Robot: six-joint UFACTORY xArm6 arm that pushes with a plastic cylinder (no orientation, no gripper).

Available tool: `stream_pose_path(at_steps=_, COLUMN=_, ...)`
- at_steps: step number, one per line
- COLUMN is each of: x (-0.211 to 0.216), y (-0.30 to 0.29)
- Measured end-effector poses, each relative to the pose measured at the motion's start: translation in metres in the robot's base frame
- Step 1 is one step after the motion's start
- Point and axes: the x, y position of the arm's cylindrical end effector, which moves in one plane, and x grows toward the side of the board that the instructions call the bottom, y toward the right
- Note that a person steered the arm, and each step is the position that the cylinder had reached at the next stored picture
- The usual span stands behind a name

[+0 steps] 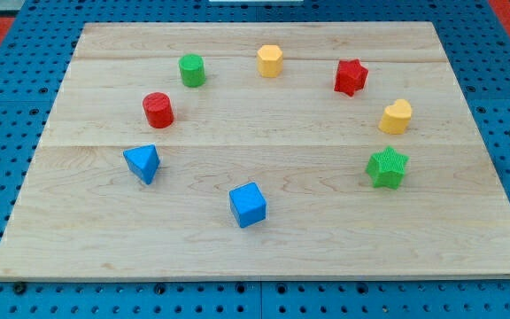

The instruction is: Move the green star vertically below the red star

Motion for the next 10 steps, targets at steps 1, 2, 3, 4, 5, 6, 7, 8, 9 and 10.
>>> stream_pose_path(at_steps=1, x=0.0, y=-0.001)
stream_pose_path(at_steps=2, x=0.01, y=-0.089)
stream_pose_path(at_steps=3, x=0.01, y=-0.207)
stream_pose_path(at_steps=4, x=0.01, y=-0.253)
stream_pose_path(at_steps=5, x=0.016, y=-0.231)
stream_pose_path(at_steps=6, x=0.022, y=-0.169)
stream_pose_path(at_steps=7, x=0.028, y=-0.132)
stream_pose_path(at_steps=8, x=0.09, y=-0.134)
stream_pose_path(at_steps=9, x=0.098, y=-0.166)
stream_pose_path(at_steps=10, x=0.074, y=-0.172)
